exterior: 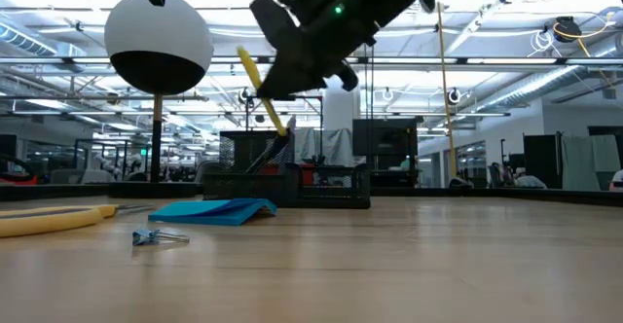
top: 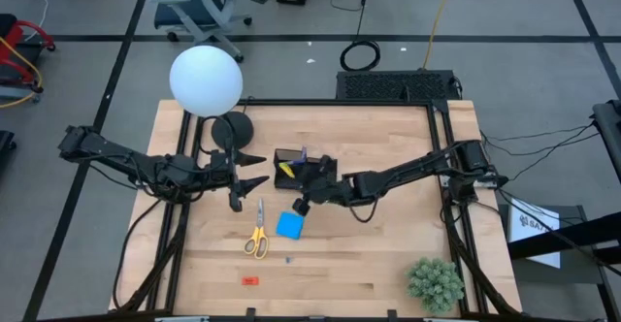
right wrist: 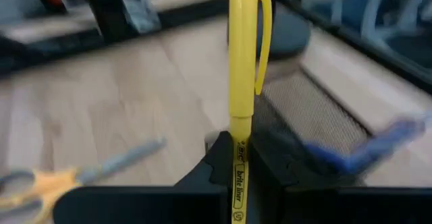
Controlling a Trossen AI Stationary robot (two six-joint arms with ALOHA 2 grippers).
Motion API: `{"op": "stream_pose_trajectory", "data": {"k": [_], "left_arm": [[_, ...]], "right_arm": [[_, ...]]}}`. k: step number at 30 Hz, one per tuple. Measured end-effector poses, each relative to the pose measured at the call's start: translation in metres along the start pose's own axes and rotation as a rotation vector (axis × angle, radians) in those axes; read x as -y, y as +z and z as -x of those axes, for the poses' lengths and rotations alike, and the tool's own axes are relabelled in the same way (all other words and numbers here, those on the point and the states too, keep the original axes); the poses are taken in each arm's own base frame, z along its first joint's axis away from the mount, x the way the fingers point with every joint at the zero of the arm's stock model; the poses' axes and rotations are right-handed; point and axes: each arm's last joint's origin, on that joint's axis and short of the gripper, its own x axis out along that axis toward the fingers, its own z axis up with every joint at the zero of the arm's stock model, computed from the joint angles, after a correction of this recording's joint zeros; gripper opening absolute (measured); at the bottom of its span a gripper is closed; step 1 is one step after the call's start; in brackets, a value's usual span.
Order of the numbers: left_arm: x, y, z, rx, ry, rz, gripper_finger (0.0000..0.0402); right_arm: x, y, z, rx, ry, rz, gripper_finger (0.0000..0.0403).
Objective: Pick and place office supplies into organizer
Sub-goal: Put the yellow pen into the black mesh desk organizer
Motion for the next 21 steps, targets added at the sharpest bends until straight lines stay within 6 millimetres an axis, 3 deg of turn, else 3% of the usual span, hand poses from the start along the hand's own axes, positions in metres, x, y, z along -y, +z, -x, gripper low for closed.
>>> {"op": "stream_pose_trajectory", "data": {"k": [12, 21], "left_arm": [[0.000, 0.000, 0.000, -0.004, 0.000, -0.002, 0.0244], [0.000, 0.000, 0.000, -0.001, 0.000, 0.000, 0.0244]], "right_arm": [[0.048, -0.035, 0.011, 0.405, 0.060, -0.090, 0.0017], [0.065, -0.023, 0.009, 0.519, 0.146, -0.068, 0.0017]]}}
